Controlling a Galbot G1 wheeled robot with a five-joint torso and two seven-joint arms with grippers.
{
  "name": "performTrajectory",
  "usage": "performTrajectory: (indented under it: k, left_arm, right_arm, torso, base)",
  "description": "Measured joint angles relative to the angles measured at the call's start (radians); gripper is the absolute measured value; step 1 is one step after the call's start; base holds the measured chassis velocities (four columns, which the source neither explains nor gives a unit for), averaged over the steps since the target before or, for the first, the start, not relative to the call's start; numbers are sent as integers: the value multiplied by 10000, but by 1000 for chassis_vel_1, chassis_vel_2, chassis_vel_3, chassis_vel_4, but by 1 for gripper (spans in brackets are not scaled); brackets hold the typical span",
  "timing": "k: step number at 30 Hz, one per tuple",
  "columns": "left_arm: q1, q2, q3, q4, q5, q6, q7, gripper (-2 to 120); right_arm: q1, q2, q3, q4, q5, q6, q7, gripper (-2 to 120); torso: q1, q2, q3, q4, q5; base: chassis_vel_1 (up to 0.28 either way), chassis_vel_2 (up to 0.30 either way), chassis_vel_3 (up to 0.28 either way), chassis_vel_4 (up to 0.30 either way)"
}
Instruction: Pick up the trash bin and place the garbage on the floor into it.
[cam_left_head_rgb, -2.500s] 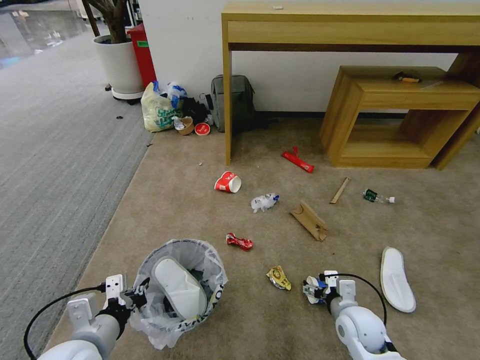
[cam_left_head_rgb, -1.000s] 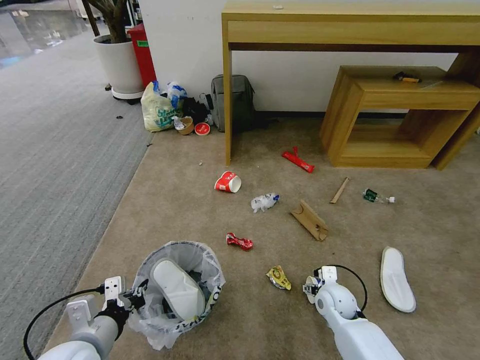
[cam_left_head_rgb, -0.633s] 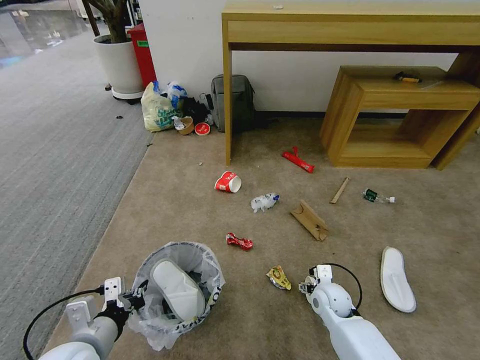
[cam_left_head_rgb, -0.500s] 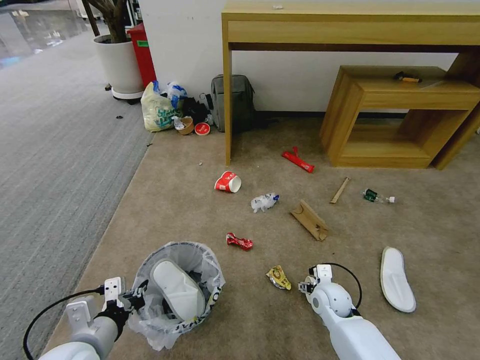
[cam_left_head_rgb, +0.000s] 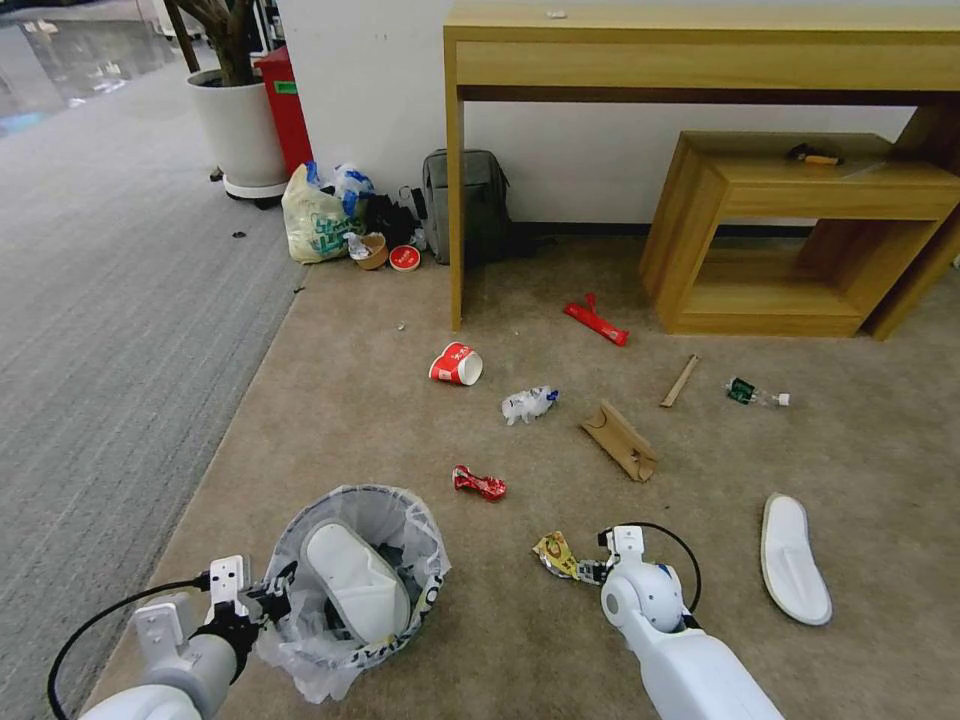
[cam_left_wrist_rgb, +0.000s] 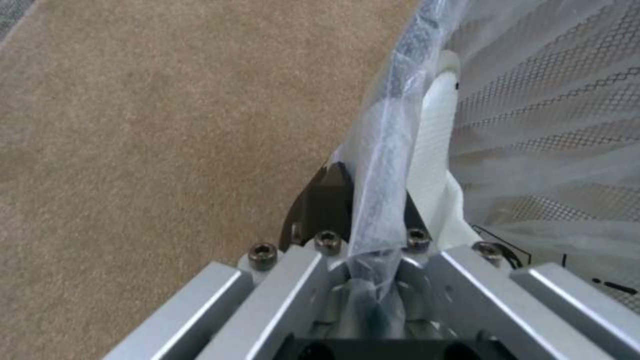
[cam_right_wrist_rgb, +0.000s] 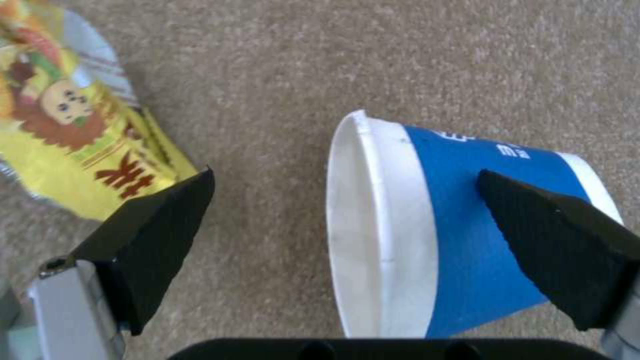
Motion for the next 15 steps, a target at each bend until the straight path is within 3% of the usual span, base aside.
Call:
performTrajectory:
  k: [15]
  left_arm:
    - [40,21,-4,13,12,-33,58,0]
  right_arm:
    - [-44,-317,-151,148,975,2,513,100]
  torso:
    - [0,0,0,-1,0]
  base:
    - [0,0,0,0]
